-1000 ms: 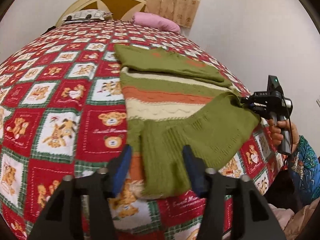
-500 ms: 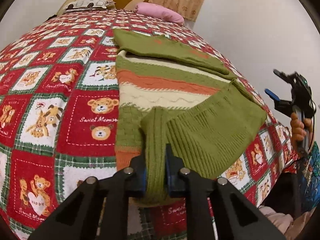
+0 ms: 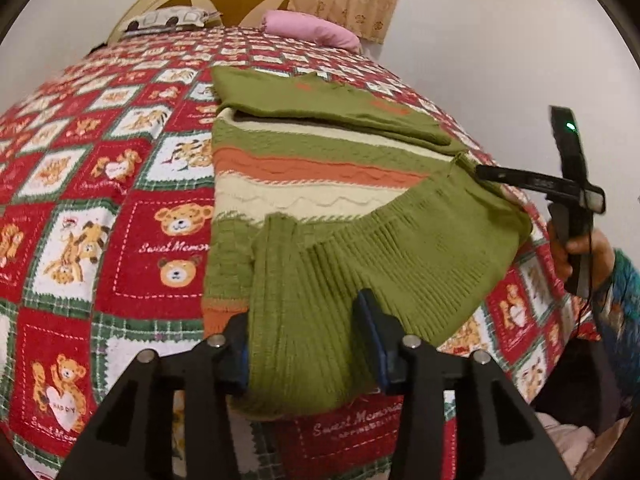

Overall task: Fold small clothes
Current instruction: 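Lay the folded hem over the collar with both grippers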

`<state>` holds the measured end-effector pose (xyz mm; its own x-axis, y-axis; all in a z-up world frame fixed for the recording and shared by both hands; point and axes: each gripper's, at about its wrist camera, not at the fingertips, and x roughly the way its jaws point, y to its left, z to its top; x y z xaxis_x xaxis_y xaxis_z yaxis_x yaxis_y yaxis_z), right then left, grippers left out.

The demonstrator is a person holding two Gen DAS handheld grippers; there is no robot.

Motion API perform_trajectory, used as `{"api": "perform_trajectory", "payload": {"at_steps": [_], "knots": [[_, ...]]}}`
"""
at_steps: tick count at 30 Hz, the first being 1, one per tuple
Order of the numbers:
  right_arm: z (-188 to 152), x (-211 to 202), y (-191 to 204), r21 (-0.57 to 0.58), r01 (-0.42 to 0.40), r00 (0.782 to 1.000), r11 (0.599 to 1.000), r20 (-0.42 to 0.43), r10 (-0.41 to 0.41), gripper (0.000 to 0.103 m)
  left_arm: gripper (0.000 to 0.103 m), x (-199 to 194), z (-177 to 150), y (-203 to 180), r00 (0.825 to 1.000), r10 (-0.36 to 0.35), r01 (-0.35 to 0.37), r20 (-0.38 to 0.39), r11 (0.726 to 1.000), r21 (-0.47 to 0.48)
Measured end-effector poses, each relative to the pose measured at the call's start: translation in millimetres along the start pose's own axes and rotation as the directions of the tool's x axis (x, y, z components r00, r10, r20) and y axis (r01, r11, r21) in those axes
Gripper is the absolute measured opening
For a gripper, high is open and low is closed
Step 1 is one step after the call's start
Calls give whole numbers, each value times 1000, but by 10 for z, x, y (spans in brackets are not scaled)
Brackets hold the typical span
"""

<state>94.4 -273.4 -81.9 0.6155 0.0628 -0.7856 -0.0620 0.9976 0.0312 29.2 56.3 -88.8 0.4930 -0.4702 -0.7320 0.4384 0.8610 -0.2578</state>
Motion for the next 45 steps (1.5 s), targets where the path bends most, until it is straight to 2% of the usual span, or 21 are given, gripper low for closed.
{"api": "perform_trajectory", "payload": {"at_steps": [1, 2, 3, 4, 5, 6, 8, 14, 18, 23, 36, 45], "knots": [[-6, 87, 24, -22, 18, 999, 1000, -30, -19, 71, 40, 0, 7, -5, 1000, 3, -3, 1, 1000, -1], [-29, 158, 48, -42, 25, 998, 999, -61, -28, 48, 35, -2, 13, 3, 1000, -2, 2, 1, 1000, -7], [-40, 157, 82, -47, 30, 997, 998, -65, -33, 42, 22, 2, 22, 22, 1000, -4, 4, -3, 1000, -16], [-55, 117, 94, -48, 33, 998, 998, -51, -35, 36, 15, 7, 27, 46, 1000, 2, -2, -7, 1000, -24], [-62, 82, 82, -43, 27, 998, 999, -49, -29, 17, 14, 9, 34, 78, 1000, -3, 3, -10, 999, -38], [-61, 56, 68, -30, 18, 998, 999, -53, -20, 15, 11, 6, 46, 124, 1000, -21, 20, -13, 998, -65], [-66, -59, 5, 15, 1, 1000, 1000, -29, -1, 12, 7, -10, 82, 179, 999, -34, 33, -15, 995, -97], [52, -489, -89, 116, -47, 994, 992, 104, 35, 12, 7, -102, 318, 237, 999, -21, 24, 32, 994, -103], [199, -698, -91, 128, -45, 985, 991, 168, 24, 12, 7, -133, 587, 243, 997, -1, 7, 72, 997, -81], [390, -790, -106, 129, -17, 974, 991, 225, -13, 12, 7, -23, 934, 289, 997, 23, -16, 77, 996, -83], [881, -525, -420, 183, 24, 966, 983, 250, -70, 12, 7, 451, 1818, 422, 994, 42, -28, 100, 990, -137], [1464, -9, -704, 204, 68, 962, 977, 244, -118, 9, 7, 849, 2472, 537, 990, 72, -52, 119, 986, -161]]}}
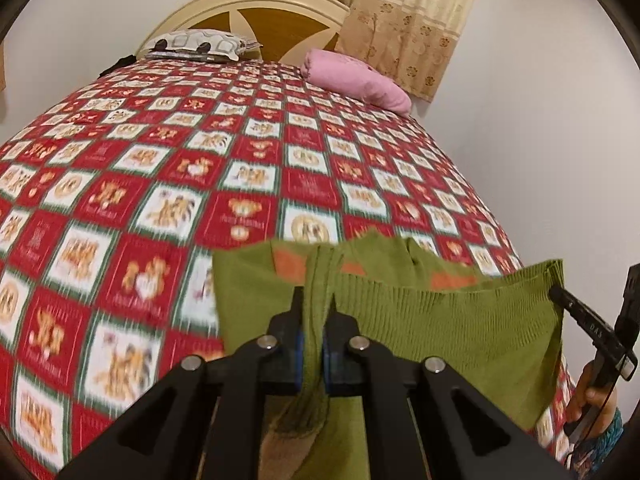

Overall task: Fold small clothes
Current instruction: 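Lay the folded hem over the collar with both grippers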

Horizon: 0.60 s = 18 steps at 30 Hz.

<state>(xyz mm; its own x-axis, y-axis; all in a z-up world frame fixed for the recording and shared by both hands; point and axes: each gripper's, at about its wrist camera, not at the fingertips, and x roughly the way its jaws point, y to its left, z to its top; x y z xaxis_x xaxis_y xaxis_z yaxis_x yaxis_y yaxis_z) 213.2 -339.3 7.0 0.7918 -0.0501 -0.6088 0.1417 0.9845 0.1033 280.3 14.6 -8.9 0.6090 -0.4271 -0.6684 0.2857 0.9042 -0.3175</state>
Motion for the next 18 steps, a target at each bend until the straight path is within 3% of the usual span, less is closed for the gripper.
{"api": "perform_trajectory", "payload": {"at_steps": [5, 11, 14, 18], "knots": [[172, 493, -120, 21, 44, 999, 999, 5, -44, 9, 7, 416, 235, 16, 999, 37, -37, -1, 999, -16], [140, 1036, -214, -11, 135, 991, 991, -1, -135, 9, 7, 992, 314, 182, 993, 111, -114, -35, 989, -94], [-15, 1257, -257, -25, 177, 983, 984, -46, -178, 9, 7, 1245, 227, 252, 982, 174, -180, -68, 979, -92], [-70, 1386, -312, -20, 199, 974, 980, -108, -200, 9, 9, 1253, 203, 155, 975, 218, -220, -41, 975, -40]]}}
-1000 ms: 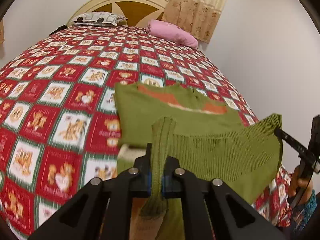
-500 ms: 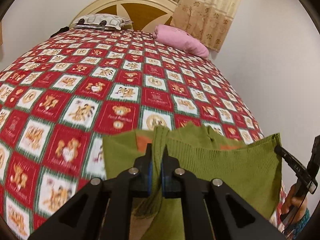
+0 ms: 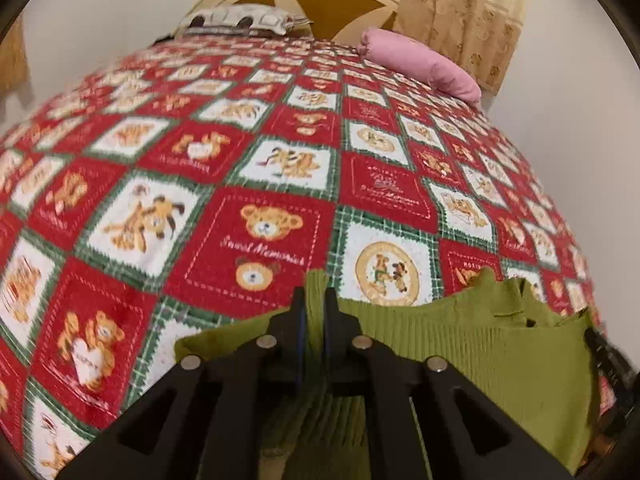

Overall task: Fold small clothes
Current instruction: 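Lay the folded hem over the collar with both grippers, then open both grippers and smooth the folded sweater flat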

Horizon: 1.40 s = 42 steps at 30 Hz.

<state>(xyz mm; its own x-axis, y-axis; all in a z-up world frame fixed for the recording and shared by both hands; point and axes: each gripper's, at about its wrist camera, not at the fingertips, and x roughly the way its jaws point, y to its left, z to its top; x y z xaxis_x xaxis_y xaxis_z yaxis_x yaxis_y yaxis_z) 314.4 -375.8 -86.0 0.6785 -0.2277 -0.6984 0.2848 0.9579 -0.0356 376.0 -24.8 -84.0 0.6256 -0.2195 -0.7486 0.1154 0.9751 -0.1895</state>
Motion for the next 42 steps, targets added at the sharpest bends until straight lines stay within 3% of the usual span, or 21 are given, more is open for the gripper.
{"api": "perform_trajectory", "payload": {"at_steps": [4, 6, 10, 13, 16, 19, 21, 23, 24, 28, 31, 34, 36, 37, 38, 42], "knots": [[-4, 109, -40, 16, -34, 996, 999, -87, 35, 17, 16, 45, 3, -47, 998, 61, -61, 8, 997, 37], [-3, -45, -169, 80, -75, 995, 994, -65, 80, 25, 19, 57, 22, -30, 998, 64, -64, 0, 997, 33], [-120, -588, -424, 174, -120, 992, 978, 46, 113, 53, 31, 64, 76, 82, 998, 60, -60, -27, 998, -14], [-299, -942, -523, 157, -134, 990, 978, 53, 127, 54, 30, -110, 75, 99, 998, 66, -66, -8, 997, -36], [-570, -1161, -565, 159, -156, 988, 975, 7, 157, 54, 26, -352, -21, -17, 996, 85, -85, 2, 996, 41], [-740, -1258, -431, 115, -165, 986, 980, -16, 168, 54, 27, -588, -224, -203, 1000, 23, -23, -2, 993, 112], [-795, -1296, -218, 33, -136, 991, 990, -12, 137, 53, 27, -657, -373, -362, 1000, -1, 2, -11, 986, 167], [-800, -1296, -5, -51, -130, 992, 990, -9, 130, 29, 27, -651, -512, -522, 1000, -2, 8, -25, 973, 230], [-789, -1257, 107, -89, -122, 992, 989, -22, 121, 25, 30, -614, -588, -600, 1000, 19, -14, -17, 963, 268], [-720, -1048, 184, -120, -1, 1000, 993, -24, -2, 24, 31, -390, -610, -562, 995, 90, -77, -40, 963, 258], [-620, -817, 92, -147, 70, 997, 987, -20, -74, 24, 31, -278, -535, -484, 989, 148, -142, -1, 955, 259], [-598, -555, -7, -138, 54, 993, 989, -98, -68, 24, 28, -156, -401, -447, 982, 186, -184, 18, 947, 263], [-625, -509, -56, -121, 39, 994, 992, -101, -52, 24, 28, -30, -314, -392, 974, 226, -220, 6, 942, 254], [-631, -523, -81, -109, 31, 994, 994, -100, -42, 22, 28, 7, -266, -349, 976, 216, -210, 1, 950, 232], [-634, -536, -125, -92, 16, 993, 996, -119, -27, 9, 28, 22, -235, -322, 978, 209, -203, -5, 955, 215], [-728, -570, -314, -46, 47, 987, 998, -150, -53, 7, 28, 67, -189, -322, 976, 216, -210, -7, 954, 215]]}}
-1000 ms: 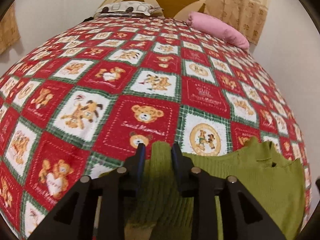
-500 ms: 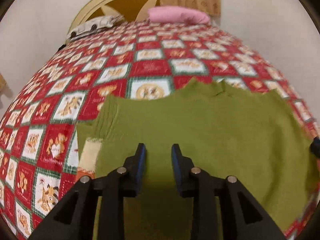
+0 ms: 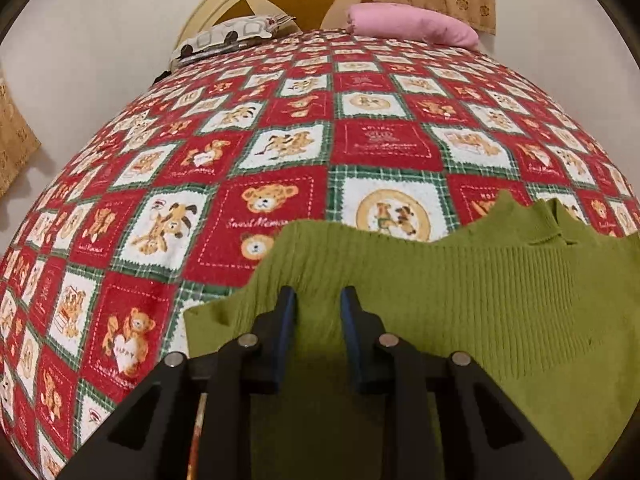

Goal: Fold small clothes

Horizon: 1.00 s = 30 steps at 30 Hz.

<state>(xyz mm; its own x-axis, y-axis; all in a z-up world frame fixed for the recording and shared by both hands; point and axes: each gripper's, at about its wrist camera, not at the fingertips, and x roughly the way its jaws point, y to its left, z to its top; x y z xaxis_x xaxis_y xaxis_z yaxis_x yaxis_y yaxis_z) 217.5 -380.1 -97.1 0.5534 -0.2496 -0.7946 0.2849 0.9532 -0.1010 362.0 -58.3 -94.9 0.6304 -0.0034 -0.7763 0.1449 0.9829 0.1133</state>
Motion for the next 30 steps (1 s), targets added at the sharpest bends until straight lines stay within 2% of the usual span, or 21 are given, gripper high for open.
{"api": "perform_trajectory", "payload": {"at_steps": [2, 6, 10, 11, 13, 15, 16, 19, 21, 24, 25, 27, 29, 30], "knots": [[-82, -31, -94, 54, -28, 1000, 998, -2, 28, 7, 29, 8, 3, -21, 1000, 11, -11, 2, 1000, 6], [-104, -46, -54, 49, -4, 1000, 999, 4, 3, 7, 33, 31, 44, -81, 999, 50, -50, -2, 998, 36], [-98, -201, -84, 86, 11, 1000, 996, 9, -12, 7, 37, -172, 21, 34, 999, -8, 10, -41, 999, 48], [-111, -302, -79, 93, 27, 999, 995, 36, -31, 7, 40, -274, -8, 104, 999, -22, 23, -35, 999, 34], [-173, -553, -9, 76, 27, 994, 997, 108, -35, 7, 61, -544, -134, 258, 999, -44, 44, 2, 999, 10], [-265, -783, 142, 46, 2, 987, 999, 159, -9, 7, 69, -783, -311, 351, 997, -60, 60, 38, 998, 2], [-324, -877, 255, 27, -40, 985, 999, 167, 35, 7, 69, -880, -418, 380, 997, -64, 64, 45, 998, 0], [-444, -986, 568, -26, -131, 979, 991, 151, 134, 7, 69, -1052, -696, 431, 995, -97, 98, 35, 994, -37], [-503, -990, 748, -65, -156, 976, 986, 141, 164, 7, 69, -1120, -880, 431, 995, -99, 101, 30, 993, -64], [-631, -891, 979, -118, -148, 982, 982, 101, 161, 7, 69, -1131, -1059, 379, 997, -68, 69, 24, 996, -60], [-681, -805, 1023, -122, -153, 985, 981, 65, 162, 7, 69, -1090, -1108, 362, 997, -72, 72, 6, 996, -58], [-771, -696, 1042, -128, -141, 988, 982, 46, 148, 7, 69, -984, -1196, 363, 997, -68, 66, -33, 996, -63], [-837, -685, 1037, -137, -138, 986, 981, 77, 149, 7, 73, -968, -1283, 388, 998, -67, 66, -18, 995, -77], [-843, -691, 1033, -136, -137, 986, 981, 78, 149, 7, 80, -960, -1317, 411, 998, -58, 58, 1, 994, -92]]}}
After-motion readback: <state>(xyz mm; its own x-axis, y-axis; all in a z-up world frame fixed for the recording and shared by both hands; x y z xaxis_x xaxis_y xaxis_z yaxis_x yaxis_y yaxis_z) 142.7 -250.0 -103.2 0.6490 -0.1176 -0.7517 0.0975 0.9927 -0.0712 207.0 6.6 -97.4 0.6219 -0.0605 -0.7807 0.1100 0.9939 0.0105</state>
